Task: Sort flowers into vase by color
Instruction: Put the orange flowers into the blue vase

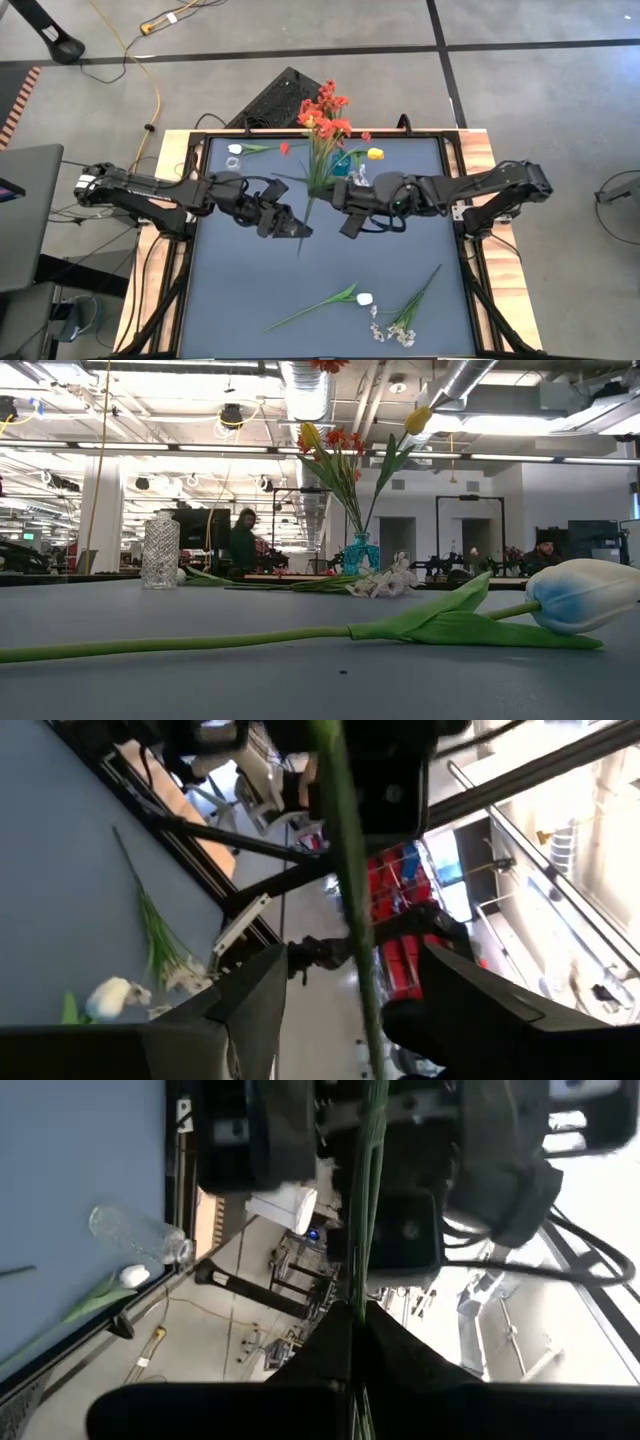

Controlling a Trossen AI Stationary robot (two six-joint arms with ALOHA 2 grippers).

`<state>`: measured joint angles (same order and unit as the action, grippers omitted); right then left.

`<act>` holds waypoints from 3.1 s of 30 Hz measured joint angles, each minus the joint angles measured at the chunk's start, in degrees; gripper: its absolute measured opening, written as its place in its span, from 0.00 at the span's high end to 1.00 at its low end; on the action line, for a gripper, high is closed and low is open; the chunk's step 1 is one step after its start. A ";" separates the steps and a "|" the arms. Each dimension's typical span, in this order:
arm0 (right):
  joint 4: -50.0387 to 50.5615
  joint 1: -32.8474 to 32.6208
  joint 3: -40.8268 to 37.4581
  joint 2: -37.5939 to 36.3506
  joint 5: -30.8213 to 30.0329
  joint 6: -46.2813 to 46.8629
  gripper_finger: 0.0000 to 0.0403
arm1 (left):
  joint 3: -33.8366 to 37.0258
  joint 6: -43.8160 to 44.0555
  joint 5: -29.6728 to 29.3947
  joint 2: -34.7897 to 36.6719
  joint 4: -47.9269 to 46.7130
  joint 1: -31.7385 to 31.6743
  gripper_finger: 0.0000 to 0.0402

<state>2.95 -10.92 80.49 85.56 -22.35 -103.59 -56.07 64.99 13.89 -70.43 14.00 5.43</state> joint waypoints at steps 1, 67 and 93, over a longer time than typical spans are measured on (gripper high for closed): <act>0.15 -0.16 -0.01 0.04 0.01 0.00 0.91 | 0.00 -0.40 -0.03 0.00 0.02 -0.35 0.47; -5.48 10.62 -0.09 -1.83 30.03 111.50 0.38 | 0.00 -40.57 -19.18 3.62 -0.73 -4.11 1.00; -7.04 12.96 -0.18 2.74 28.44 115.80 0.38 | 0.00 -45.40 -23.12 3.67 -5.44 -3.24 1.00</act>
<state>-4.09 2.05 80.31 88.30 6.09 12.21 -56.07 19.59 -9.24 -66.76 8.56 2.20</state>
